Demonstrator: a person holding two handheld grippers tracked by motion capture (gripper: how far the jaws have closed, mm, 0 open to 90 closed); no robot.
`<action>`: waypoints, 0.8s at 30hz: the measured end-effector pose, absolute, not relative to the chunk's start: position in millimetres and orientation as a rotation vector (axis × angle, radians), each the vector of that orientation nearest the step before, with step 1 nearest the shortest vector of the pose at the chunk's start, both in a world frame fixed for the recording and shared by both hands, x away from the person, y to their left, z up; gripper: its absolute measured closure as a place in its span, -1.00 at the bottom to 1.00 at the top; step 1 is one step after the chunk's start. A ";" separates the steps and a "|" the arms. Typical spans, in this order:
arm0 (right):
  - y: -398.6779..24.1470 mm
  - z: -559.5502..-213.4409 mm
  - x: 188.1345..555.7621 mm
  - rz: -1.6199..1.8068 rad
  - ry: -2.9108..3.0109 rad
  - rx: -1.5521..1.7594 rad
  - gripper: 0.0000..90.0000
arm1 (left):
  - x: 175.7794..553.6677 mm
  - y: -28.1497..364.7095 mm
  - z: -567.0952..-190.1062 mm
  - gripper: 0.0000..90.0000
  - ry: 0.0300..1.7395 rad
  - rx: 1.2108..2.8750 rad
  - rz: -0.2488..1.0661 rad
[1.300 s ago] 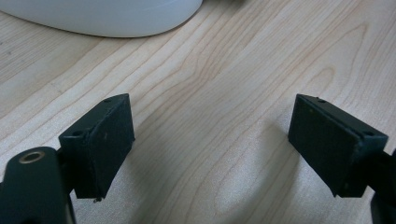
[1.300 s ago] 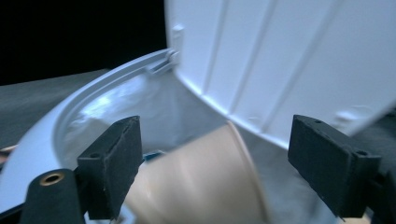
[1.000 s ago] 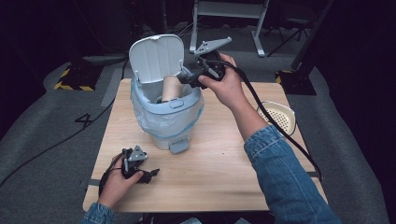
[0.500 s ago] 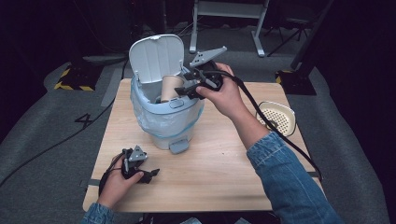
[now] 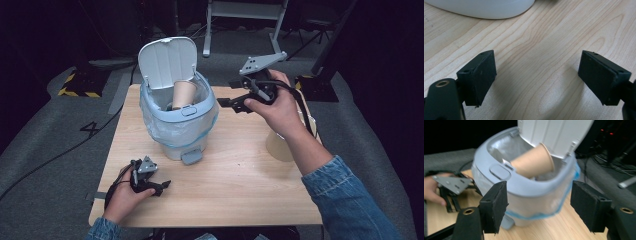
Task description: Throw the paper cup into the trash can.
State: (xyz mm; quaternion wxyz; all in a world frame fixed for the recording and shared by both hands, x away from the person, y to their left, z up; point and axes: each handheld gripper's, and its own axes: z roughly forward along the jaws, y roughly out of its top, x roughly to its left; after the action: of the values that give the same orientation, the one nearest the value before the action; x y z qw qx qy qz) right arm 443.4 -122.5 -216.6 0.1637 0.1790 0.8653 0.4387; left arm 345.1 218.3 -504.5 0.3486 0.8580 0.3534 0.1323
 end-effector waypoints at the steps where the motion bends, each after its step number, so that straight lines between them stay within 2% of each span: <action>1: -127.6 -216.0 441.5 1.232 2.457 0.509 -0.32 | 345.1 218.2 -504.5 -0.66 0.917 2.223 0.344; 6: -154.7 -215.9 432.2 1.220 2.433 0.566 -0.34 | 344.5 218.4 -504.4 -0.63 0.929 2.215 0.352; 17: -215.6 -227.7 415.9 1.250 2.376 0.651 -0.38 | 344.1 226.4 -503.5 -0.33 0.937 2.193 0.364; 24: -252.5 -241.7 406.6 1.263 2.350 0.718 -0.39 | 343.5 230.7 -503.4 -0.28 0.937 2.186 0.361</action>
State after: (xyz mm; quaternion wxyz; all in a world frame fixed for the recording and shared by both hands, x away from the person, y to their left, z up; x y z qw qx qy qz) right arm 406.6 -252.5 -241.7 0.1883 0.2554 0.8353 0.4490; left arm 343.5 230.7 -503.4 0.3595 0.8479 0.3635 0.1402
